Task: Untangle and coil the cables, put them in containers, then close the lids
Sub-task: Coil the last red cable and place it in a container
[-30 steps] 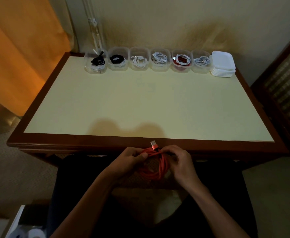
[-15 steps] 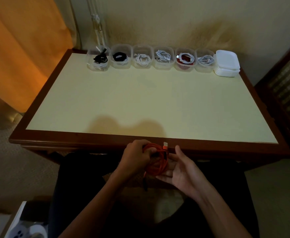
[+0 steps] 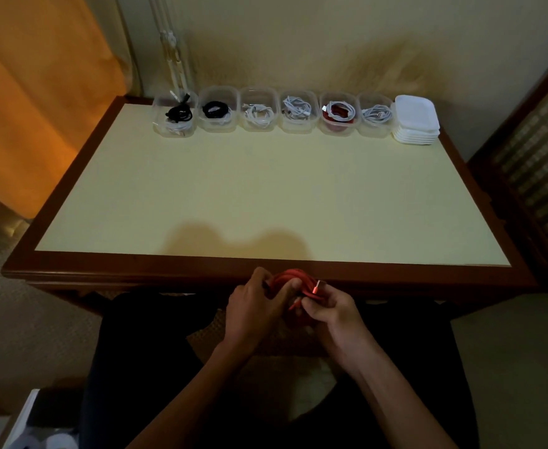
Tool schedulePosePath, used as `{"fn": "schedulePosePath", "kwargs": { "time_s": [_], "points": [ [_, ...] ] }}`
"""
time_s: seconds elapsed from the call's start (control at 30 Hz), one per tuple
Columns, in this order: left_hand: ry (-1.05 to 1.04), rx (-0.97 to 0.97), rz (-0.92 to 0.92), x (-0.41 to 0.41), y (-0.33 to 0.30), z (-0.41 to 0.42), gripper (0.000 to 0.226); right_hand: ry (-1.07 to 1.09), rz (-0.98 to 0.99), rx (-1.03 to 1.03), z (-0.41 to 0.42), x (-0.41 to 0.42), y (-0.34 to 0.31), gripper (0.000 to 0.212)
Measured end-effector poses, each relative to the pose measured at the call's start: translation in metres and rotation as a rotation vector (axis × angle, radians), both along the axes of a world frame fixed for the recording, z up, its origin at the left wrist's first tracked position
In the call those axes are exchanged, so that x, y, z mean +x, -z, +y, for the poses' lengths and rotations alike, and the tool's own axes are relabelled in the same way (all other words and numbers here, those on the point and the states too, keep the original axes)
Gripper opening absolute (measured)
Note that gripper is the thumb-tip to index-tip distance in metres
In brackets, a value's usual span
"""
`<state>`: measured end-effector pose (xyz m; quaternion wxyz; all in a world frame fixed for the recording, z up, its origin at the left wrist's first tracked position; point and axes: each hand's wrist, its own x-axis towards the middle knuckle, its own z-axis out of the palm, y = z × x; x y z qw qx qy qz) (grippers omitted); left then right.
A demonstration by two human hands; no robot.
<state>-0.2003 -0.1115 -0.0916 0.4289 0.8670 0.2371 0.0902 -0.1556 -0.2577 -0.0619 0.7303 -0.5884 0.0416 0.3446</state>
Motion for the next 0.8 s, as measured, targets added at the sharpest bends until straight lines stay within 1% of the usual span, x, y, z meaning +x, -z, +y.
{"fn": "schedulePosePath", "kwargs": {
  "time_s": [0.03,0.1,0.13,0.17,0.2,0.27,0.33,0.4,0.43,0.47,0.53,0.57,0.6,0.63,0.67,0.7,0.77,0.8],
  "points": [
    [-0.013,-0.181,0.045,0.000,-0.002,-0.003,0.059,0.003,-0.070,-0.086,0.002,0.000,-0.002,0.022],
    [0.000,-0.577,0.118,0.000,-0.007,-0.007,0.053,0.019,-0.146,-0.162,0.005,0.002,-0.001,0.025],
    [0.003,-0.724,0.146,-0.001,-0.010,-0.007,0.049,0.038,-0.171,-0.182,0.006,0.002,0.001,0.025],
    [0.003,-0.827,0.169,-0.002,-0.013,-0.005,0.045,0.051,-0.200,-0.204,0.006,0.003,0.002,0.024],
    [-0.001,-0.891,0.187,-0.002,-0.016,-0.003,0.043,0.055,-0.231,-0.234,0.006,0.003,0.004,0.022],
    [-0.007,-0.918,0.225,-0.001,-0.019,0.000,0.044,0.053,-0.268,-0.267,0.006,0.001,0.005,0.019],
    [-0.036,-0.896,0.208,-0.001,-0.023,0.001,0.046,0.101,-0.266,-0.272,0.008,-0.003,0.006,0.018],
    [-0.086,-0.906,0.106,-0.001,-0.028,-0.005,0.043,0.259,-0.205,-0.260,0.014,-0.006,0.008,0.017],
    [-0.107,-0.878,0.044,-0.001,-0.031,-0.011,0.039,0.377,-0.127,-0.222,0.019,-0.007,0.010,0.018],
    [-0.125,-0.781,-0.013,-0.001,-0.034,-0.020,0.035,0.495,-0.035,-0.179,0.024,-0.008,0.011,0.020],
    [-0.167,-0.515,-0.131,-0.002,-0.035,-0.037,0.034,0.673,0.104,-0.131,0.033,-0.007,0.011,0.019],
    [-0.182,-0.435,-0.188,-0.003,-0.034,-0.044,0.036,0.718,0.141,-0.113,0.035,-0.005,0.010,0.015],
    [-0.198,-0.400,-0.215,-0.005,-0.033,-0.049,0.036,0.742,0.160,-0.098,0.035,-0.004,0.009,0.011],
    [-0.230,-0.411,-0.212,-0.007,-0.031,-0.052,0.035,0.757,0.169,-0.083,0.034,-0.003,0.007,0.010],
    [-0.289,-0.472,-0.190,-0.009,-0.029,-0.053,0.032,0.759,0.162,-0.072,0.033,-0.002,0.007,0.012],
    [-0.372,-0.592,-0.165,-0.009,-0.027,-0.052,0.029,0.750,0.145,-0.054,0.031,-0.001,0.006,0.014],
    [-0.532,-0.921,-0.103,-0.008,-0.026,-0.048,0.020,0.709,0.093,-0.017,0.030,-0.004,0.005,0.015],
    [-0.565,-1.053,-0.060,-0.007,-0.027,-0.045,0.017,0.680,0.070,0.005,0.030,-0.007,0.003,0.015]
  ]
}}
